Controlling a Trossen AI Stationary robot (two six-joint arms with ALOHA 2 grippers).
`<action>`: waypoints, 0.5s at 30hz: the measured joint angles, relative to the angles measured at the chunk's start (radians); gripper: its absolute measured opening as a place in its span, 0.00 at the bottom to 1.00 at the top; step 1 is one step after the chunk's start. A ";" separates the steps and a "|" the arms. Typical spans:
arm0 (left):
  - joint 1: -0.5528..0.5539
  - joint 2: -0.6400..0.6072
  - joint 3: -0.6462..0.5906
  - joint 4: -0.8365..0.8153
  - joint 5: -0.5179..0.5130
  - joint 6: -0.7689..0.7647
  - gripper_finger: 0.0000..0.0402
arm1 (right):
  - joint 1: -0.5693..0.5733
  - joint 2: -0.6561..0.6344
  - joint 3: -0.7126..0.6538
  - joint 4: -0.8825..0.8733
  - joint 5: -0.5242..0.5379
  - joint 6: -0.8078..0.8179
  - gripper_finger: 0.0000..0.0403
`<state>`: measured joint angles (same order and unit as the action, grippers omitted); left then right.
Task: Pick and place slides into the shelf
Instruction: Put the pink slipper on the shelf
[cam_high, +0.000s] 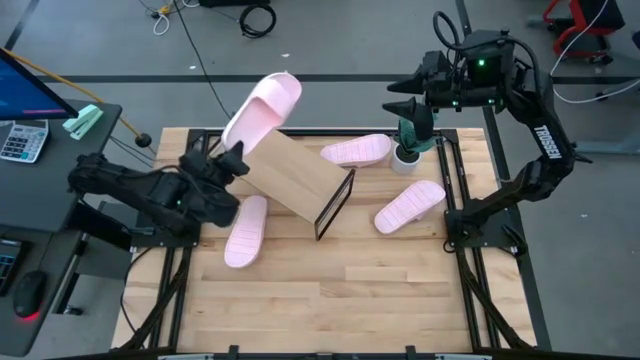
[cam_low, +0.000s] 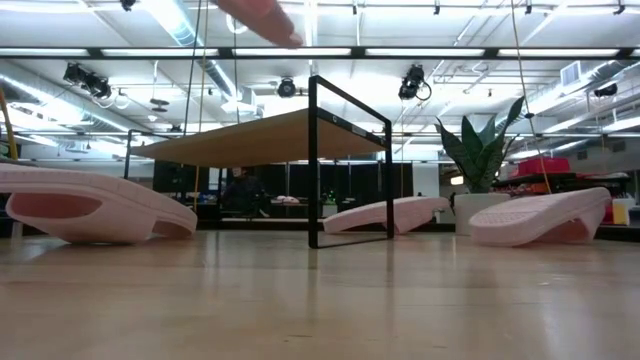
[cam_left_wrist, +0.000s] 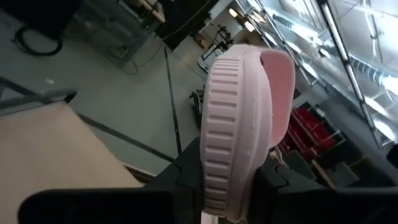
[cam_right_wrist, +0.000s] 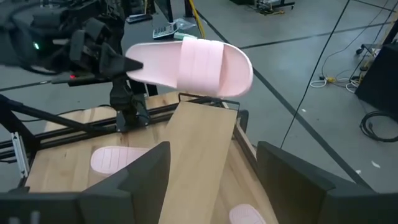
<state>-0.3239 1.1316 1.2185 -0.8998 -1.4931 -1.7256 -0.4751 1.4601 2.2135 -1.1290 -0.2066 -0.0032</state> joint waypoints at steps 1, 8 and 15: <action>0.002 0.000 -0.015 -0.010 -0.007 -0.045 0.19 | 0.000 0.000 0.000 -0.002 0.000 0.000 0.61; 0.020 -0.003 -0.106 -0.083 -0.019 -0.235 0.19 | 0.000 0.000 0.000 -0.014 0.000 0.028 0.60; 0.021 -0.017 -0.256 -0.120 0.030 -0.432 0.19 | 0.000 0.000 0.000 -0.040 0.000 0.038 0.60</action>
<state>-0.3034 1.1150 0.9629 -1.0194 -1.4635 -2.1572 -0.4751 1.4603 2.2135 -1.1693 -0.2066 0.0349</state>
